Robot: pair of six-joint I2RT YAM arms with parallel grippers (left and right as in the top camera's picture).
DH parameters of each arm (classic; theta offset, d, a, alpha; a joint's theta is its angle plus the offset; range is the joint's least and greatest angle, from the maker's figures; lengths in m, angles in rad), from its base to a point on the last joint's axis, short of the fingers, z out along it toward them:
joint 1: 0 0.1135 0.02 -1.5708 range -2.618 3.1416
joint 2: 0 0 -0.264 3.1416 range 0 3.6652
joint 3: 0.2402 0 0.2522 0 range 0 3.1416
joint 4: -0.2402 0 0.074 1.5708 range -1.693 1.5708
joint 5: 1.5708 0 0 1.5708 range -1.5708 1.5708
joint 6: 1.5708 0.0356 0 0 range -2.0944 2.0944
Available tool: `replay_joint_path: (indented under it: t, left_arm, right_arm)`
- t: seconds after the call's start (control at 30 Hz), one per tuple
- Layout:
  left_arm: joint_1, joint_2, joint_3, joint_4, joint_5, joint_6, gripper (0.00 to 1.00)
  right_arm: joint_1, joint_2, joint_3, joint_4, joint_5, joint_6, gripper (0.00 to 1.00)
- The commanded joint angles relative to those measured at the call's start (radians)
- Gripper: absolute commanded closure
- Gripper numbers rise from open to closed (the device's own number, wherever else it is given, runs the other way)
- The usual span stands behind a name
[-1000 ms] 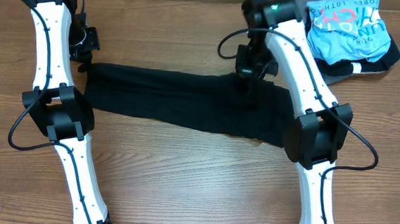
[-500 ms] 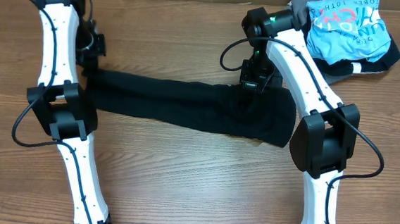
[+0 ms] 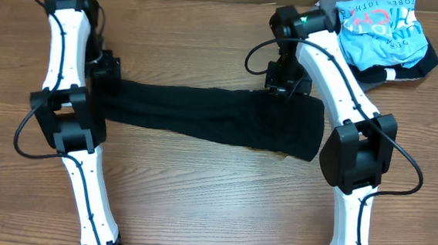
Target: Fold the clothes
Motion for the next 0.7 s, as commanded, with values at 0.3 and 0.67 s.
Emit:
replay_joint_path:
  t: [0.3,0.67]
  left_arm:
    - [0.04,-0.264,0.376,-0.006,0.216,-0.02,0.0]
    - [0.037,-0.488,0.262,-0.006,0.275,0.024,0.0]
  right_arm:
    - [-0.043,-0.298,0.192,-0.085,-0.094,-0.088,0.34]
    - [-0.011,-0.536,0.093,-0.086,-0.106,-0.051,0.08]
